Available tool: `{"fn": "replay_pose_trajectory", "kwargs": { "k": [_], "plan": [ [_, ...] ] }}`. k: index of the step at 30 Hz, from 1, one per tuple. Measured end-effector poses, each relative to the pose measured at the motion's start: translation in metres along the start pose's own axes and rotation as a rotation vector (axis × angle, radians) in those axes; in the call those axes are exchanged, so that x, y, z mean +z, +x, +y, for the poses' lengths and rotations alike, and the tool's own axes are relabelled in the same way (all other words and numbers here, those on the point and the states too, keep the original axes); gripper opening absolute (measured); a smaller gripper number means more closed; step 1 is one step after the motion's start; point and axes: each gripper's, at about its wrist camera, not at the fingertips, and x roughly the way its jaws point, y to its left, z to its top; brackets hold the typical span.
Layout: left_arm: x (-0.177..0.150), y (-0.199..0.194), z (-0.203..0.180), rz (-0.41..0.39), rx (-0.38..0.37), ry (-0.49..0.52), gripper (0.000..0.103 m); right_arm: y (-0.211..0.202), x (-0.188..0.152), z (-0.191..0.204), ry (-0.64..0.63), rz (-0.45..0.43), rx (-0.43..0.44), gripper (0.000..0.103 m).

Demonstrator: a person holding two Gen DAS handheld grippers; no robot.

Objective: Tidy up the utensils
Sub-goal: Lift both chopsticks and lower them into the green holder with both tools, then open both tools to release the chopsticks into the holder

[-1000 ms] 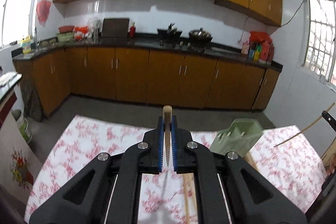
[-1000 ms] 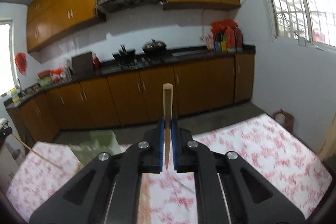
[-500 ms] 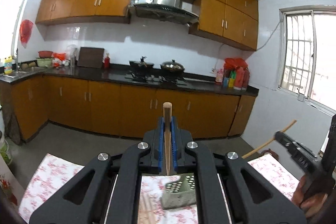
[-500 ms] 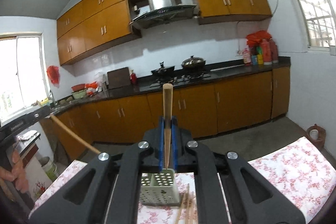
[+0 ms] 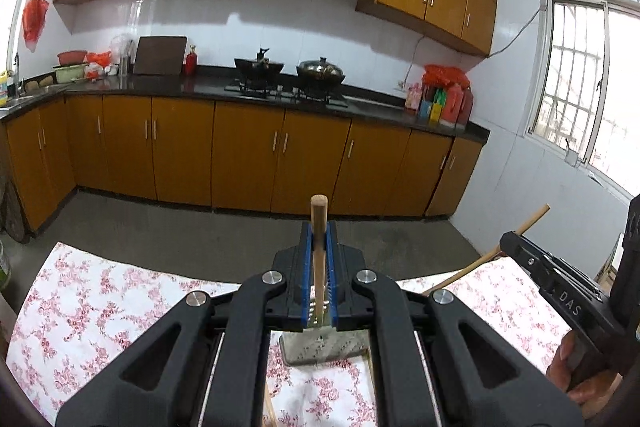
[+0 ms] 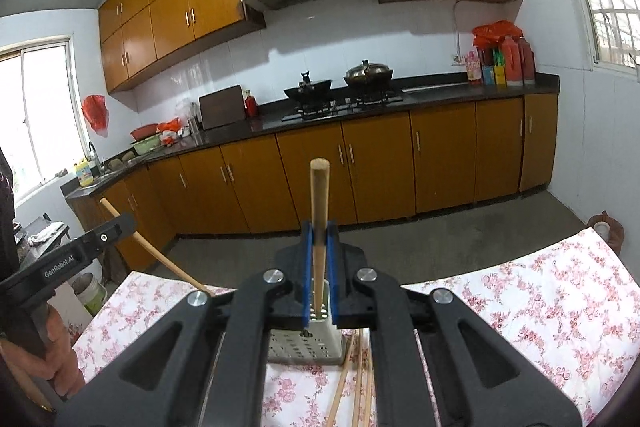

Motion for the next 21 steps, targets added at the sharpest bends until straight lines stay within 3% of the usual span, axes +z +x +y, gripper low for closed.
{"fn": "replay_pose_trajectory", "kwargs": {
  "k": [7, 11, 14, 17, 21],
  "plan": [
    [0.004, -0.014, 0.007, -0.016, -0.004, -0.026, 0.009, -0.013, 0.0, -0.001, 0.015, -0.031, -0.017, 0.017],
    [0.007, -0.027, 0.015, -0.045, -0.004, -0.058, 0.025, -0.034, 0.0, -0.007, 0.017, -0.073, -0.045, 0.023],
    [0.005, -0.045, 0.027, -0.072, 0.003, -0.079, 0.026, -0.051, -0.008, -0.02, 0.027, -0.079, -0.079, 0.025],
    [-0.005, -0.059, 0.041, -0.082, 0.043, -0.087, 0.026, -0.061, -0.024, -0.033, 0.027, -0.065, -0.124, 0.027],
    [-0.034, -0.066, 0.063, -0.05, 0.118, -0.089, 0.026, -0.058, -0.065, -0.055, 0.034, 0.031, -0.184, 0.027]
  ]
}}
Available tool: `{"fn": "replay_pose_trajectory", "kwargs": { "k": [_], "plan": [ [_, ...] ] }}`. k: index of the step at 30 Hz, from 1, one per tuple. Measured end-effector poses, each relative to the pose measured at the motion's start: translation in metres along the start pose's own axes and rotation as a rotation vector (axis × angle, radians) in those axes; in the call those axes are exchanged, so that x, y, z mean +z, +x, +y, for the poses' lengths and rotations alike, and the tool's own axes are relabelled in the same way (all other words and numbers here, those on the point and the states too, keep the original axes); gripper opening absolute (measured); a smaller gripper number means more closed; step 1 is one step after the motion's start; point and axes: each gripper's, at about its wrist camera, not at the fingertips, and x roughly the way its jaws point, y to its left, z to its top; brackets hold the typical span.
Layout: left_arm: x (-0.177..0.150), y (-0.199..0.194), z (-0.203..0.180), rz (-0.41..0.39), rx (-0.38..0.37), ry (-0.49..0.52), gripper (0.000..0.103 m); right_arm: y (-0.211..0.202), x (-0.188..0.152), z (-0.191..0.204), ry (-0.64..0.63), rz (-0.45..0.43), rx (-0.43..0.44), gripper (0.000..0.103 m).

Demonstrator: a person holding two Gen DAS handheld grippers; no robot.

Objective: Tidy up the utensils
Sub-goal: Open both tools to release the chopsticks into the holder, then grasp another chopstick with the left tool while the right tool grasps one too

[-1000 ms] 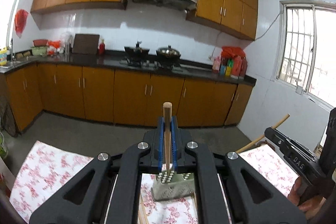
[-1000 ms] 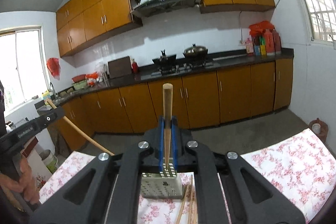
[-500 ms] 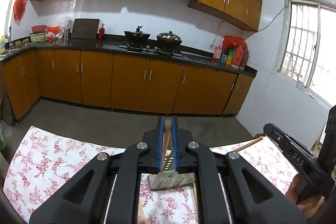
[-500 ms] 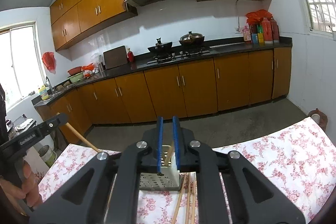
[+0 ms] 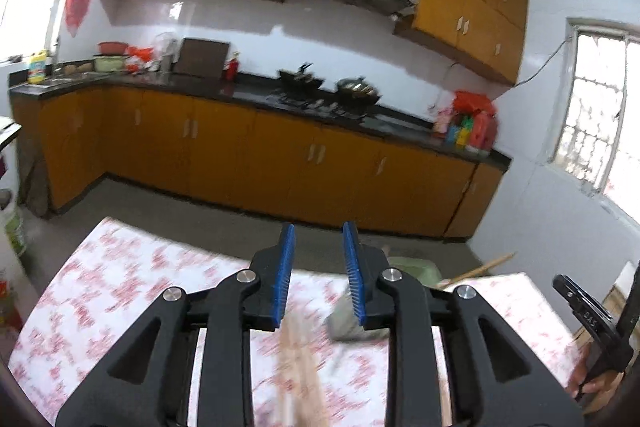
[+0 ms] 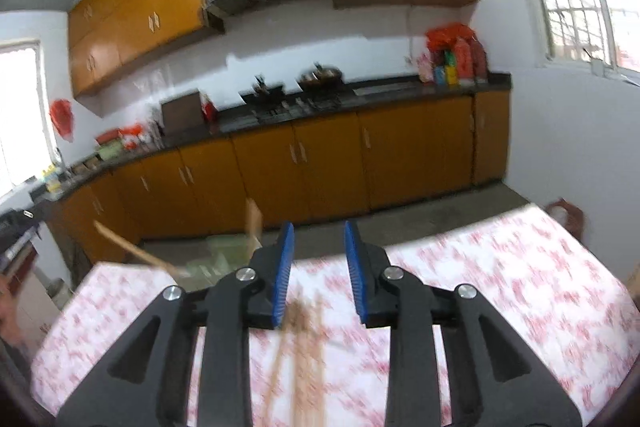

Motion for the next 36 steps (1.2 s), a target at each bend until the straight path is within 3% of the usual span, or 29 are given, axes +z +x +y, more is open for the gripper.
{"fn": "replay_pose_trajectory", "kwargs": {
  "k": [6, 8, 13, 21, 24, 31, 36],
  "plan": [
    [-0.071, 0.022, 0.033, 0.154, 0.12, 0.028, 0.026, 0.055, -0.088, -0.004, 0.007, 0.289, 0.015, 0.025],
    [-0.098, 0.032, 0.041, 0.222, 0.155, 0.031, 0.026, 0.067, -0.108, 0.005, -0.007, 0.349, 0.029, 0.022],
    [-0.142, 0.043, 0.051, 0.332, 0.161, -0.011, 0.026, 0.094, -0.138, 0.02, -0.046, 0.442, 0.027, 0.018],
    [-0.165, 0.054, 0.047, 0.388, 0.139, 0.007, 0.026, 0.109, -0.149, 0.019, -0.079, 0.482, -0.001, 0.016],
    [-0.167, 0.06, 0.041, 0.401, 0.125, 0.023, 0.026, 0.109, -0.148, 0.019, -0.106, 0.468, -0.026, 0.008],
    [-0.177, 0.08, 0.025, 0.459, 0.076, 0.057, 0.026, 0.109, -0.141, -0.016, 0.01, 0.442, -0.129, 0.008],
    [-0.182, 0.098, 0.015, 0.497, 0.049, 0.085, 0.026, 0.107, -0.144, -0.025, 0.012, 0.437, -0.139, 0.008]
  ]
}}
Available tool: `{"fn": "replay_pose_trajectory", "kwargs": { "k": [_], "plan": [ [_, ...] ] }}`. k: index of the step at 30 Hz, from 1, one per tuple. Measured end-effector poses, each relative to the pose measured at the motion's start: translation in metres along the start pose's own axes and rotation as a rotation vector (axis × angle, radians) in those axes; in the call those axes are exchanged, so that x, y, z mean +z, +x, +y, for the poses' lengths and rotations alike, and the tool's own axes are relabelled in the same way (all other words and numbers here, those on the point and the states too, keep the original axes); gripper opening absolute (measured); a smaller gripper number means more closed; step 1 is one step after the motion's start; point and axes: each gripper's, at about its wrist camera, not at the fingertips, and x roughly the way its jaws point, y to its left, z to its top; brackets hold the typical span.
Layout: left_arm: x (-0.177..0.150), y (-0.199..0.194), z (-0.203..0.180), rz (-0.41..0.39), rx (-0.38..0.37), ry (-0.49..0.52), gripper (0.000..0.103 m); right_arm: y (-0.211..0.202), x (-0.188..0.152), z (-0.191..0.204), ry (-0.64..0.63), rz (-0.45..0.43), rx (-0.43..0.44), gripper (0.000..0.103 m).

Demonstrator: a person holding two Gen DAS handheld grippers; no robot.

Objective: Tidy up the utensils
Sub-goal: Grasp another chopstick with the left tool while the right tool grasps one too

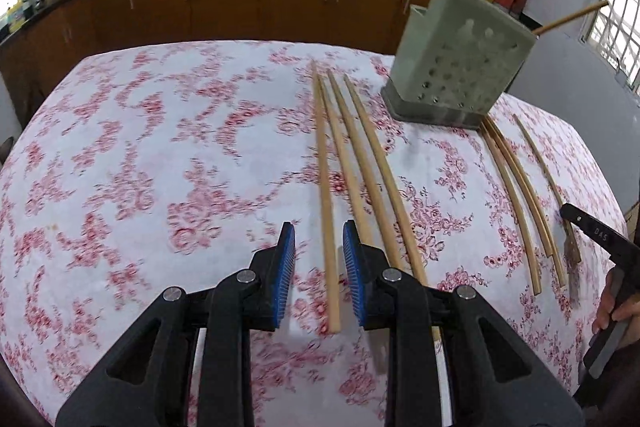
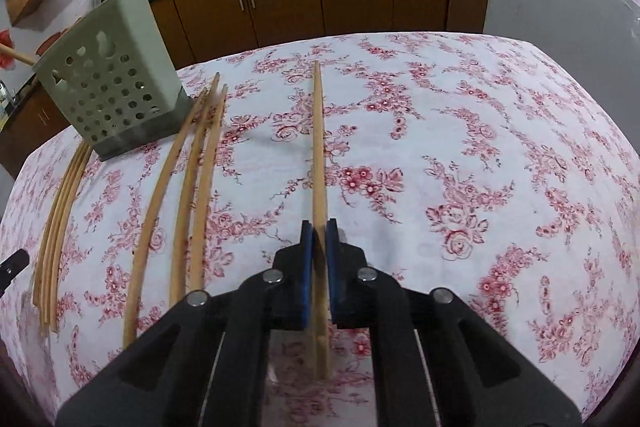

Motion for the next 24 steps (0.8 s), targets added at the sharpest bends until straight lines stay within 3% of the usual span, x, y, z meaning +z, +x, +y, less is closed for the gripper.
{"fn": "replay_pose_trajectory", "kwargs": {
  "k": [8, 11, 18, 24],
  "plan": [
    [0.004, 0.018, -0.009, 0.023, 0.038, 0.039, 0.025, 0.0, -0.001, 0.003, -0.014, -0.004, -0.005, 0.008],
    [0.004, 0.02, -0.01, 0.016, 0.093, 0.055, 0.007, -0.002, -0.003, 0.002, -0.021, -0.004, 0.003, 0.008],
    [0.009, 0.016, 0.019, 0.012, 0.144, -0.011, 0.007, -0.002, -0.003, 0.007, -0.049, -0.014, -0.003, 0.008],
    [0.004, 0.013, 0.022, -0.012, 0.135, 0.021, 0.008, -0.002, -0.004, 0.008, -0.052, -0.014, -0.005, 0.008]
  ]
}}
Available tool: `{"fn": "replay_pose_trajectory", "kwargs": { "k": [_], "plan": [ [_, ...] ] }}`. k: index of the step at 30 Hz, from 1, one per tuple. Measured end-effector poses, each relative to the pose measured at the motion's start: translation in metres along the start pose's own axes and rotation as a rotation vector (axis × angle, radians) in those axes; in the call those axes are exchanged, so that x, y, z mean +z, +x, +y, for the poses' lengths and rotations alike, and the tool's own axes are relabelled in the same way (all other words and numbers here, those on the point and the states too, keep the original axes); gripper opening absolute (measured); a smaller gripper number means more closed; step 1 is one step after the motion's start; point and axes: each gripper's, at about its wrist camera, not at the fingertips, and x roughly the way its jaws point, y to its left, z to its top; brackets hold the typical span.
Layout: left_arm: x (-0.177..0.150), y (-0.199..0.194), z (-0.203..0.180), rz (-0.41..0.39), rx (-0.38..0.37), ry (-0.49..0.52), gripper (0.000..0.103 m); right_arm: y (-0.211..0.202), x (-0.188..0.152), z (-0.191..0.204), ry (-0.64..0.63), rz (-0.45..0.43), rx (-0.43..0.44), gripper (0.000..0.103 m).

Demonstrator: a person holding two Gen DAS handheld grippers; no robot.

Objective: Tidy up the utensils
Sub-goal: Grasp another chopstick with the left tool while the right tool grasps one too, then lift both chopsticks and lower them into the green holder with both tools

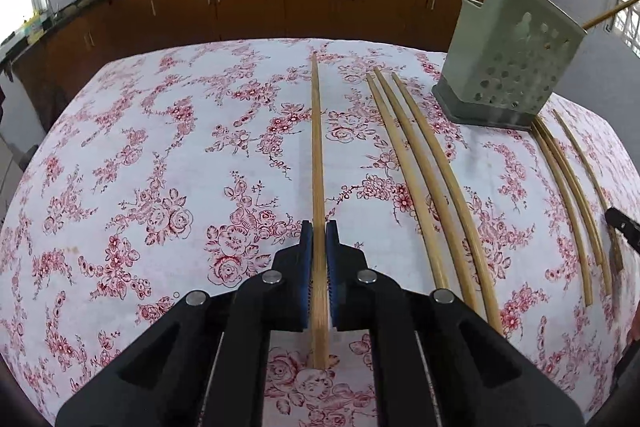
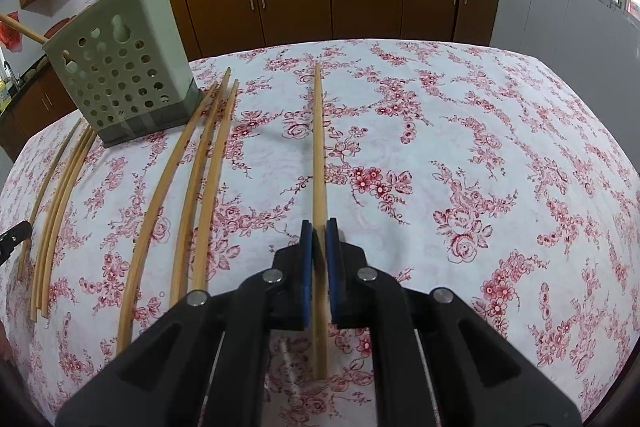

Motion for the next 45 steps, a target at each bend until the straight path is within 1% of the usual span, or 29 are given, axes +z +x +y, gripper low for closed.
{"fn": "replay_pose_trajectory", "kwargs": {
  "k": [28, 39, 41, 43, 45],
  "plan": [
    [0.001, 0.0, 0.0, 0.002, -0.018, -0.016, 0.009, 0.002, 0.0, -0.002, 0.007, 0.002, 0.01, 0.009],
    [-0.011, -0.01, -0.012, 0.008, 0.021, 0.056, 0.008, -0.007, -0.009, -0.005, 0.013, 0.004, 0.03, 0.008],
    [-0.013, -0.016, -0.012, 0.017, 0.016, 0.062, 0.008, -0.018, -0.009, -0.007, 0.027, -0.024, 0.046, 0.008],
    [-0.014, -0.025, -0.009, -0.002, 0.015, 0.059, 0.008, -0.036, -0.007, -0.009, 0.029, -0.076, 0.047, 0.008],
    [-0.012, -0.038, -0.004, -0.027, -0.007, 0.036, 0.008, -0.054, -0.003, -0.01, 0.027, -0.122, 0.048, 0.008]
  ]
}}
